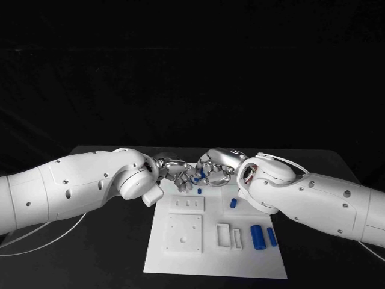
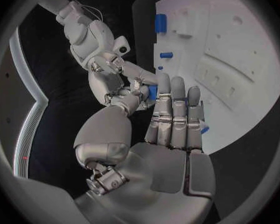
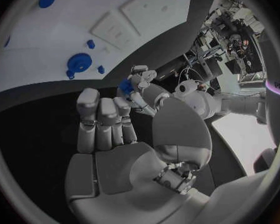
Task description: Assemble the parts on the task board
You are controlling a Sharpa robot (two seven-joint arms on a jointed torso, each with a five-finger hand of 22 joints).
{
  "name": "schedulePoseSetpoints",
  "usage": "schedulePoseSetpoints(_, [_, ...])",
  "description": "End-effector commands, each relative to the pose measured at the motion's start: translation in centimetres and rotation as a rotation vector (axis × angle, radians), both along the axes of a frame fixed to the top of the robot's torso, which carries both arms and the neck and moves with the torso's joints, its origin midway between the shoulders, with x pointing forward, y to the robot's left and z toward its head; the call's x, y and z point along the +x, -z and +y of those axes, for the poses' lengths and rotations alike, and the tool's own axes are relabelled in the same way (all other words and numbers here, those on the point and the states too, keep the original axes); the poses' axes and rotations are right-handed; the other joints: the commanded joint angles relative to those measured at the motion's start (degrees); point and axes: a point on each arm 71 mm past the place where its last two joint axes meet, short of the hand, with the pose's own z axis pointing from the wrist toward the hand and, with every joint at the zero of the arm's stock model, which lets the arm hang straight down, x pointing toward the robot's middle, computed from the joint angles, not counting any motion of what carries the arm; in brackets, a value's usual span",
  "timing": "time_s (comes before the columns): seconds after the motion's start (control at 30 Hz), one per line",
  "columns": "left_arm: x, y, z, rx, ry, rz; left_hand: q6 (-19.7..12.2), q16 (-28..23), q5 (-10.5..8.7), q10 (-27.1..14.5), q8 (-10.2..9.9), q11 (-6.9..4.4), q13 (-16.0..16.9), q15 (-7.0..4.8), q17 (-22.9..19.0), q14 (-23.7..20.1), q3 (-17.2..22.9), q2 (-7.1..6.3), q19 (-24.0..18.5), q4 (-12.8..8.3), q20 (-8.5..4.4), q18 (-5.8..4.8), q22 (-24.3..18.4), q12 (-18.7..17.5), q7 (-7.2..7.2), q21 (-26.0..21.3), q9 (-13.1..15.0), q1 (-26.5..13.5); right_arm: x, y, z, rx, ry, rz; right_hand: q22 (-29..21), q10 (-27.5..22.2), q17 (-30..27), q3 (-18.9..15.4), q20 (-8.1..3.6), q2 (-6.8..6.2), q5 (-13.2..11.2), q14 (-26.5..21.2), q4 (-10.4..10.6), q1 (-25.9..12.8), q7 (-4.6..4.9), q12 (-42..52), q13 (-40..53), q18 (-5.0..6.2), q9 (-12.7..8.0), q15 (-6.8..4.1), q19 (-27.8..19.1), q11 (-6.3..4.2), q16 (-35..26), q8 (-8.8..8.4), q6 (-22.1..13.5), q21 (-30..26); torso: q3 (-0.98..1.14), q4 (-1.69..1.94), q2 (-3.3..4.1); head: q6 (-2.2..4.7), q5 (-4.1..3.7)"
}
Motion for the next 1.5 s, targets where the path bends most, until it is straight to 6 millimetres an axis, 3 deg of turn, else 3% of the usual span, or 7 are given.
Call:
schedulePoseSetpoints(0.03, [0.0,-0.1,-0.2,0.013,0.025,-0.042,3.71,0.84,-0.88,1.21,0.6,-0.42,0.26,-0.41,0.52,1.24,-0.16,-1.15,0.99,-0.25,-3.46,0.13,-0.01,0.61,-2.93,0.61,0.4,0.18,0.4,-0.1,-0.5,0.032,0.015,0.004,0.47,-0.71,-0.01,-1.76,-0.52,-0.51,1.95,0.04,-0.08,-1.58,1.17,-0.45,-0.15,4.13,-0.47,0.56,-0.05,0.54,-0.53,-0.78,-0.65,-0.38,0.01,0.06,-0.04,-0.14,0.02])
schedulePoseSetpoints(0.13, [0.0,-0.1,-0.1,0.027,0.022,-0.06,4.49,1.51,-1.42,2.1,0.91,-0.84,0.52,-0.97,1.02,2.02,-0.27,-1.35,1.77,0.04,-3.91,0.22,0.03,1.0,-3.26,1.15,0.67,0.18,0.6,-0.1,-0.9,0.052,0.023,0.002,0.41,-1.12,-0.08,-4.81,-0.51,-1.13,8.21,-0.09,-0.25,-3.62,1.48,-0.82,-0.41,4.13,-0.35,0.81,-0.33,0.83,-0.87,-1.24,-1.55,-0.7,0.04,0.02,-0.03,-0.14,0.07])
schedulePoseSetpoints(0.37, [0.3,-0.1,0.3,0.113,-0.008,-0.106,6.44,3.01,-0.73,3.84,1.84,-1.75,1.37,-1.91,2.02,3.46,-0.47,-2.29,3.1,0.16,-4.67,0.26,0.02,2.38,-4.12,1.64,1.56,0.16,1.1,-0.5,-2.9,0.164,0.069,-0.007,-0.32,-3.34,-0.91,-10.69,0.0,-3.13,11.52,-1.79,-0.73,-8.56,3.14,-3.19,-1.88,4.13,-1.57,2.54,-2.78,2.36,-3.09,-4.77,-7.91,-2.92,0.09,-0.1,-0.13,0.02,0.22])
schedulePoseSetpoints(0.63, [0.4,0.0,0.7,0.199,-0.024,-0.148,7.11,3.5,-0.85,4.51,2.08,-2.15,1.81,-2.39,2.37,4.3,-0.49,-2.61,4.28,0.23,-5.22,0.31,0.09,3.02,-4.42,2.01,2.07,0.23,1.8,-0.9,-7.8,0.295,0.203,-0.029,-0.91,-4.01,-1.11,-14.0,0.33,-2.19,20.09,-1.95,-0.46,-11.12,4.2,-3.25,-2.74,4.13,-2.1,3.35,-3.27,3.45,-3.99,-5.71,-9.66,-4.34,0.26,0.0,-0.17,0.12,0.46])
schedulePoseSetpoints(0.7, [0.4,0.2,0.7,0.235,-0.01,-0.159,7.27,3.83,-0.81,4.81,2.06,-2.36,2.13,-2.75,2.55,4.74,-0.54,-2.72,5.18,0.44,-5.64,0.43,0.35,3.5,-4.49,2.58,2.3,0.19,2.4,-1.0,-9.9,0.326,0.261,-0.022,-1.13,-4.15,-1.25,-14.2,0.55,-0.86,25.69,-2.09,1.2,-13.03,4.14,-3.36,-3.1,4.13,-2.06,3.36,-3.47,3.45,-4.4,-5.51,-9.3,-4.82,0.22,-0.13,-0.2,0.21,0.66])
schedulePoseSetpoints(1.1, [0.8,0.7,-0.6,0.38,0.071,-0.171,7.47,10.0,-0.68,6.02,1.2,-4.0,8.13,-5.48,5.57,7.21,-1.04,-2.07,9.51,-0.06,-8.13,1.48,3.26,10.46,-4.89,7.66,3.07,0.8,4.9,-2.6,-13.1,0.455,0.345,0.013,-3.17,-4.41,-3.99,-14.75,2.3,1.6,26.84,-2.92,1.02,-12.95,3.69,-6.51,-7.46,4.13,-1.94,2.88,-5.45,2.95,-10.04,-4.81,-8.18,-9.0,0.54,-0.48,-0.69,-0.39,1.35])
schedulePoseSetpoints(1.5, [1.2,3.1,-0.9,0.456,0.102,-0.107,7.53,22.85,0.77,3.57,-0.39,-5.41,22.42,-9.55,9.98,9.35,-0.73,-0.71,15.87,-0.63,-11.41,3.46,7.28,27.81,-5.92,15.36,3.79,-0.11,6.3,-2.8,-13.7,0.492,0.393,0.08,-6.29,-7.02,-7.91,-13.72,4.55,2.57,26.81,-6.08,1.0,-13.21,4.35,-12.05,-13.38,3.53,-2.24,3.82,-10.39,3.71,-18.94,-5.31,-9.33,-15.77,0.66,-0.48,-0.7,-2.16,1.36])
